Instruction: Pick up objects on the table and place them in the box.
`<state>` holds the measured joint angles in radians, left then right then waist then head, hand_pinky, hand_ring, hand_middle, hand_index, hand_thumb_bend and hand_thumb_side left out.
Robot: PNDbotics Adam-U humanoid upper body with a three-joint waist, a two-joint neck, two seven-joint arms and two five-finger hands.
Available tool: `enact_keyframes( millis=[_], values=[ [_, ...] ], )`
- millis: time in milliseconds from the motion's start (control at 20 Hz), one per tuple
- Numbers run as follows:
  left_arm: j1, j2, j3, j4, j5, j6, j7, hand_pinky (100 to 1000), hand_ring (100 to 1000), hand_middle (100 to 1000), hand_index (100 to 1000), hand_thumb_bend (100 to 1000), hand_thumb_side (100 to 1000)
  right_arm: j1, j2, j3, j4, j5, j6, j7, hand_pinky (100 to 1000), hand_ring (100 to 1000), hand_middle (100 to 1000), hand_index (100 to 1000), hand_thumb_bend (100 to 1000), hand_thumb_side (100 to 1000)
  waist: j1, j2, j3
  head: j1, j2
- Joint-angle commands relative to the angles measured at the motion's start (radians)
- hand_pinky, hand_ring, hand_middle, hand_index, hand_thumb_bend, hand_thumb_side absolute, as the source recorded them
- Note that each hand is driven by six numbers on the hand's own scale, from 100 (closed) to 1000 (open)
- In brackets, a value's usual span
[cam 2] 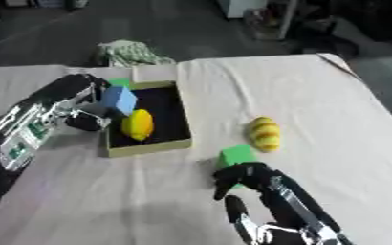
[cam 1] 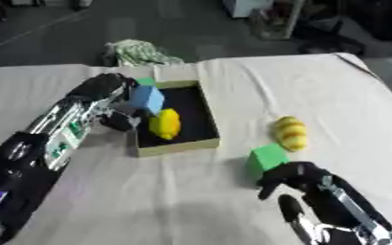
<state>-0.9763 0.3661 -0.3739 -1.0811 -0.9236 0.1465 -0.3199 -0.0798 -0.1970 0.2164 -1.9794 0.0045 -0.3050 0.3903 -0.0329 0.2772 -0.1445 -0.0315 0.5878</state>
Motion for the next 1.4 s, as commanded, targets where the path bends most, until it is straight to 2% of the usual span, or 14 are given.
enact_keyframes(
  millis=[50, 150, 200, 400, 750, 800, 900, 1000, 1150, 1200, 1400],
  values=[
    [-0.014, 0.001, 0.002, 0.002, -0.017, -0.003, -0.014, 741, 621, 601, 926, 100, 281, -0.010, -0.004, -0.001, -0.021, -0.008, -0.002, 0.002, 722, 578, 542, 763, 100, 392, 0.000, -0.014, -0.003, -0.001, -0.011],
    [-0.013, 0.001, 0.002, 0.004, -0.022, -0.008, -0.026, 748, 631, 624, 949, 100, 369, -0.010, -0.003, -0.002, -0.021, -0.007, -0.001, 0.001, 722, 578, 542, 763, 100, 392, 0.000, -0.014, -0.004, -0.002, -0.012],
    [-0.013, 0.002, 0.002, 0.004, -0.024, -0.012, -0.033, 756, 650, 664, 962, 100, 466, -0.010, -0.003, -0.003, -0.021, -0.007, -0.001, 0.001, 722, 578, 542, 763, 100, 392, 0.000, -0.014, -0.004, -0.002, -0.012],
    [-0.014, 0.012, 0.006, -0.005, -0.023, -0.029, -0.058, 794, 732, 783, 979, 100, 676, -0.010, -0.002, -0.004, -0.021, -0.005, 0.000, 0.000, 722, 578, 541, 762, 100, 392, 0.001, -0.014, -0.003, -0.005, -0.012],
    [-0.012, 0.045, 0.008, -0.031, -0.021, -0.047, -0.095, 843, 794, 872, 976, 102, 749, -0.009, -0.003, -0.007, -0.021, -0.002, 0.001, -0.004, 722, 578, 540, 762, 100, 392, 0.002, -0.015, 0.002, -0.015, -0.011],
    [-0.011, 0.049, 0.009, -0.033, -0.024, -0.049, -0.101, 849, 803, 884, 978, 119, 762, -0.008, -0.003, -0.007, -0.021, -0.002, 0.001, -0.004, 722, 578, 540, 762, 100, 391, 0.002, -0.015, 0.002, -0.015, -0.011],
    [-0.010, 0.053, 0.010, -0.037, -0.032, -0.053, -0.107, 857, 813, 899, 981, 170, 854, -0.008, -0.003, -0.007, -0.021, -0.001, 0.001, -0.005, 722, 578, 539, 762, 100, 391, 0.002, -0.015, 0.003, -0.017, -0.011],
    [-0.011, 0.056, 0.011, -0.042, -0.041, -0.054, -0.104, 859, 817, 905, 984, 212, 892, -0.007, -0.003, -0.007, -0.021, -0.001, 0.001, -0.005, 722, 578, 539, 762, 100, 390, 0.002, -0.015, 0.004, -0.018, -0.011],
    [-0.010, 0.057, 0.011, -0.045, -0.049, -0.054, -0.096, 859, 817, 905, 984, 212, 892, -0.007, -0.003, -0.007, -0.021, -0.001, 0.001, -0.005, 722, 578, 539, 762, 100, 390, 0.002, -0.015, 0.004, -0.019, -0.011],
    [-0.010, 0.057, 0.011, -0.045, -0.052, -0.054, -0.093, 858, 819, 909, 988, 272, 990, -0.007, -0.003, -0.007, -0.021, -0.001, 0.001, -0.005, 723, 578, 538, 762, 100, 390, 0.002, -0.015, 0.004, -0.019, -0.011],
    [-0.010, 0.056, 0.005, -0.048, -0.073, -0.060, -0.078, 859, 824, 916, 994, 325, 1000, -0.008, -0.003, -0.007, -0.021, -0.001, 0.001, -0.005, 723, 578, 537, 762, 100, 391, 0.003, -0.015, 0.003, -0.021, -0.011]
  ],
)
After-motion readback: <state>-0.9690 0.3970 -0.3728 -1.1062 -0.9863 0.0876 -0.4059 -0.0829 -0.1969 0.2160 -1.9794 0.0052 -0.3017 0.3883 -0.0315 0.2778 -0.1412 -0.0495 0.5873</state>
